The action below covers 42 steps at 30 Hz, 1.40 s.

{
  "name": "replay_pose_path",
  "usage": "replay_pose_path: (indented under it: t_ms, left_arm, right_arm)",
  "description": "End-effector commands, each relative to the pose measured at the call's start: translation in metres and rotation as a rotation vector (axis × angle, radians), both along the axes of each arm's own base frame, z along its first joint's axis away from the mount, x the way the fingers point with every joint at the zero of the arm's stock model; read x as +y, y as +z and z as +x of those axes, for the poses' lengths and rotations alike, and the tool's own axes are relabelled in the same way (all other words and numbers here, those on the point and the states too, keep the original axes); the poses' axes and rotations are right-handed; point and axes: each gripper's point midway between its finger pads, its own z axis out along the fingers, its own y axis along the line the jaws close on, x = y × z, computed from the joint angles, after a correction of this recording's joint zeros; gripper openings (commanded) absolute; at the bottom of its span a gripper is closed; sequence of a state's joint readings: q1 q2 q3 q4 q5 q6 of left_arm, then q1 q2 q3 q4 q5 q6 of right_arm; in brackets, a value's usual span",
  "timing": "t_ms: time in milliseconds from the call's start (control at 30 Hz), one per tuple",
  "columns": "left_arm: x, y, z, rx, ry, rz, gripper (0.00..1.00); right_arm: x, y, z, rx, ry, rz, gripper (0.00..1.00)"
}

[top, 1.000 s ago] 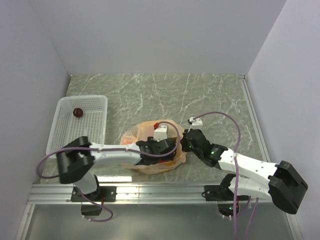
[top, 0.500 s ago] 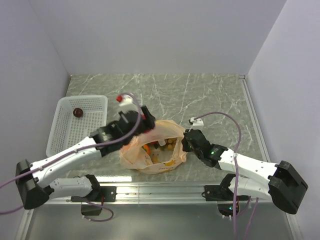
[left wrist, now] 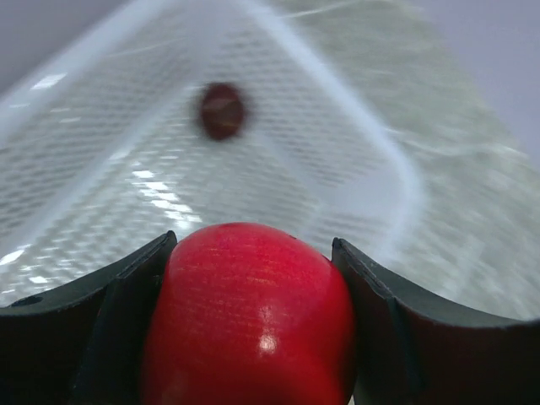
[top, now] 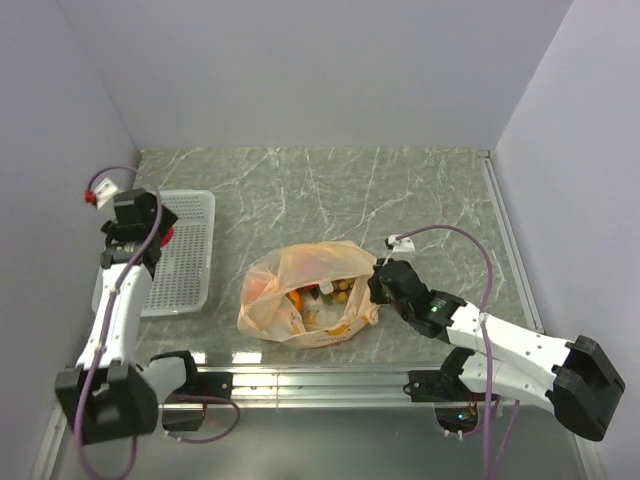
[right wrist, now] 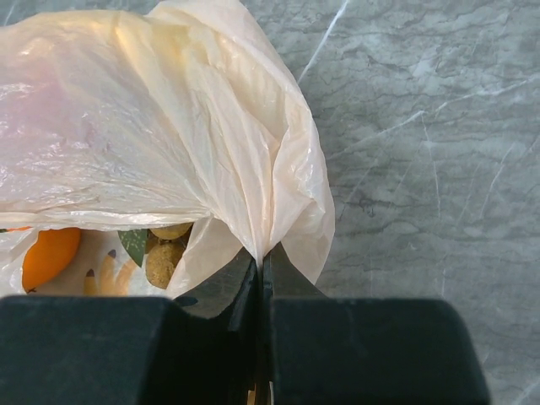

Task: Untie the knot of the plastic bag and take out the fruit

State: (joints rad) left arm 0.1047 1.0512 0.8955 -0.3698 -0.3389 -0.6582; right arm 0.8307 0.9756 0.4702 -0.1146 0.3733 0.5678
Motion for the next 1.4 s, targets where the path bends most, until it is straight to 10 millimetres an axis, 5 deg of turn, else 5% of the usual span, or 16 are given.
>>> replay_pose_path:
  t_ms: [0, 33, 167, 200, 400, 500, 600, 633, 833, 1067, 1167, 1367]
  left_arm:
    - [0.027, -0.041, 0.004, 0.085, 0.007, -0.070, 0.32]
    - [0.031, -0.046, 0.006, 0.098, 0.008, -0.093, 0.37]
    - [0.045, -0.060, 0.005, 0.143, 0.045, -0.113, 0.91]
    - [0.046, -0.059, 0.004, 0.140, 0.050, -0.109, 0.96]
    - [0.038, -0.040, -0.007, 0.100, 0.028, -0.058, 1.00]
    - [0.009, -0.022, -0.007, 0.079, -0.067, -0.047, 0.99]
    - [-0.047, 0.004, -0.010, 0.011, -0.240, -0.038, 0.99]
    - [-0.087, 0.012, -0.012, -0.017, -0.371, -0.058, 0.99]
    - [-0.228, 0.039, -0.067, -0.123, -0.806, -0.237, 0.94]
    - [-0.361, 0.011, -0.135, -0.018, -1.099, -0.246, 0.86]
    - [-0.396, -0.019, -0.148, 0.060, -1.148, -0.151, 0.84]
    - [-0.400, -0.074, -0.131, 0.173, -1.043, 0.005, 0.71]
  right_arm:
    - [-0.004, 0.011, 0.004, -0.028, -0.026, 0.012, 0.07]
    - [-0.004, 0.010, 0.004, -0.027, -0.025, 0.013, 0.07]
    - [-0.001, 0.009, 0.003, -0.027, -0.012, 0.024, 0.07]
    - [0.001, 0.009, 0.003, -0.023, -0.006, 0.027, 0.08]
    - [0.005, 0.013, 0.003, -0.031, 0.014, 0.033, 0.11]
    - [0.006, 0.017, 0.005, -0.040, 0.017, 0.032, 0.13]
    - [0.005, 0.019, 0.006, -0.046, 0.016, 0.026, 0.13]
    - [0.005, 0.018, 0.006, -0.045, 0.013, 0.023, 0.13]
    - [0.003, 0.015, 0.010, -0.041, -0.008, 0.001, 0.13]
    - [0.001, 0.020, 0.013, -0.057, -0.026, 0.003, 0.12]
    - [-0.001, 0.019, 0.012, -0.052, -0.030, 0.002, 0.12]
    - [-0.005, 0.020, 0.007, -0.052, -0.035, 0.014, 0.12]
